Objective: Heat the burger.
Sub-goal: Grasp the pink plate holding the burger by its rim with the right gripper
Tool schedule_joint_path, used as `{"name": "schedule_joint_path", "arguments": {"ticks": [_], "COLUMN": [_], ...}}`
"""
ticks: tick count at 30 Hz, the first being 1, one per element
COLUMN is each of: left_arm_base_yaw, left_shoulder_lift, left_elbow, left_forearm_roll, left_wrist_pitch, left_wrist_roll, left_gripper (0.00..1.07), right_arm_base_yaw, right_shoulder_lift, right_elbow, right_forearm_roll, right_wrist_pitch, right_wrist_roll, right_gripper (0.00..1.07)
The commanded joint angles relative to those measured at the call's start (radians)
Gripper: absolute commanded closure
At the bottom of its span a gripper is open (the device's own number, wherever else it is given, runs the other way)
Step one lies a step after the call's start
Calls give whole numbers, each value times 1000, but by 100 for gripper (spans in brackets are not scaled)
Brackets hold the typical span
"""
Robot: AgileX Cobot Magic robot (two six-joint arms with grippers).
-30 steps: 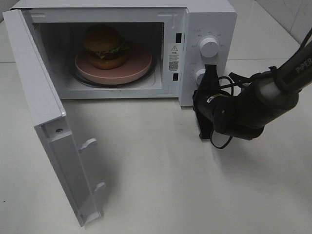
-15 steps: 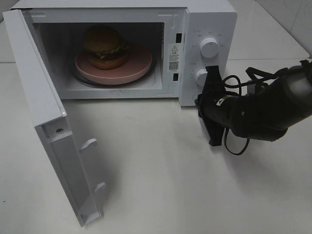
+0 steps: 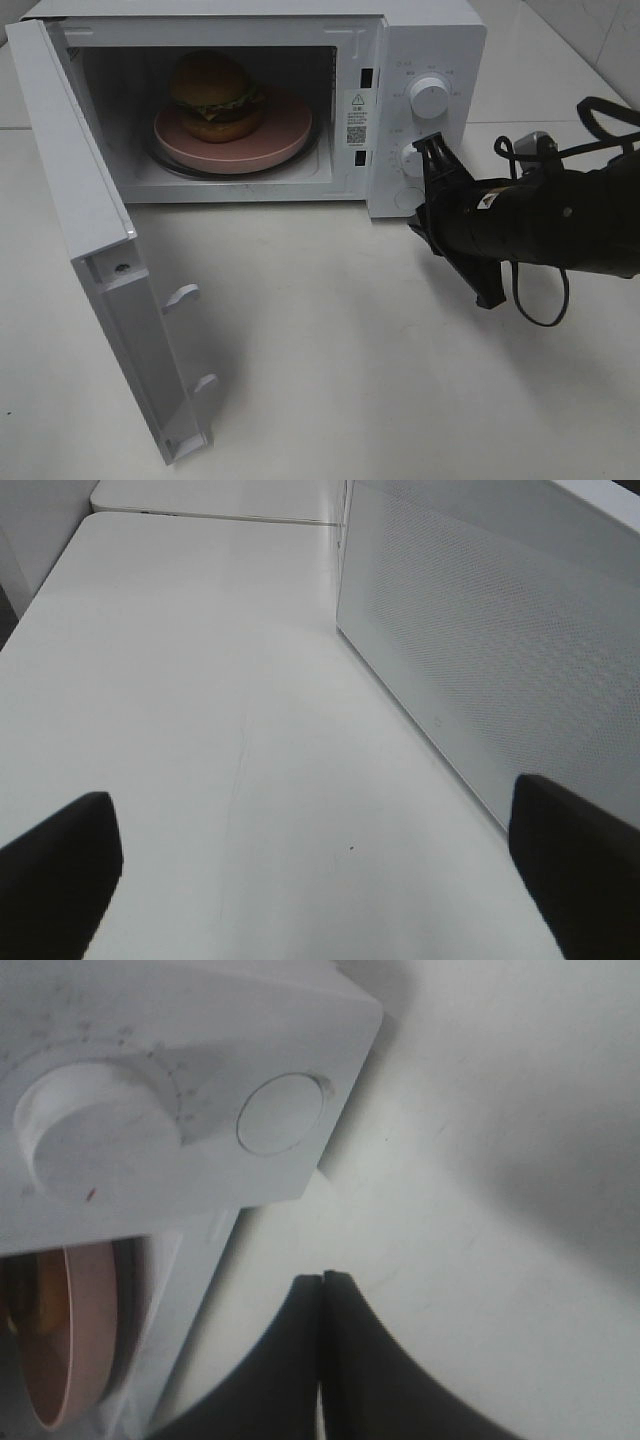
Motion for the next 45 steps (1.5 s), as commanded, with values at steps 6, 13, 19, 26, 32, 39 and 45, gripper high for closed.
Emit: {"name": "schedule_joint_path", "arguments": {"ticks": [6, 13, 19, 26, 32, 39, 45], "left_arm_base_yaw": [1, 1, 1, 1, 1, 1, 1], "left_shoulder_lift": [-20, -20, -20, -20, -20, -20, -20], "left_elbow": [4, 4, 4, 4, 4, 4, 4], "left_forearm_roll": [-5, -5, -5, -5, -5, -5, -5], "left_wrist_pitch": [-9, -9, -9, -9, -9, -9, -9], "left_wrist_roll": [-4, -4, -4, -4, -4, -4, -4], "left_gripper": [9, 9, 9, 9, 9, 9, 9], "right_arm_base_yaw": [-3, -3, -3, -3, -3, -3, -3], "right_shoulder_lift": [-95, -116, -116, -116, -116, -116, -116], "right_elbow": [0, -114, -211, -257, -261, -261, -261], "right_forearm_roll": [-24, -157, -180, -181, -199, -207, -236], "right_wrist_pitch": [196, 512, 704, 808, 908, 965, 1000], "right_wrist_roll": [-326, -589, -783, -1048, -1418, -1829, -2059], "right_gripper": [106, 106, 106, 104, 104, 102, 101]}}
